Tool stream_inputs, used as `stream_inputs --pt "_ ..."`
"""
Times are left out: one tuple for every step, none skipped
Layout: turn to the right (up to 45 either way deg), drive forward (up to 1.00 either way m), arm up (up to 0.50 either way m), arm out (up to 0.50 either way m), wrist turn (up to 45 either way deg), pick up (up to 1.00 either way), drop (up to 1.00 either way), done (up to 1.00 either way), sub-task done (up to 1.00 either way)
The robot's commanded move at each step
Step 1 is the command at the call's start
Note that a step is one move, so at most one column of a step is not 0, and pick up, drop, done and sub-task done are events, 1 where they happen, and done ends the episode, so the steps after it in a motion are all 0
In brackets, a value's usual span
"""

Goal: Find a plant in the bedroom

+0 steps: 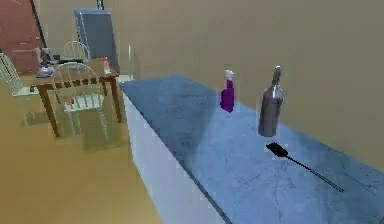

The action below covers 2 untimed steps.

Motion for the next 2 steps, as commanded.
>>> stream_inputs --pt "-45.0 0.0 0.0 0.0 0.0 0.0 0.0 0.0 0.0" --pt "-45.0 0.0 0.0 0.0 0.0 0.0 0.0 0.0 0.0"
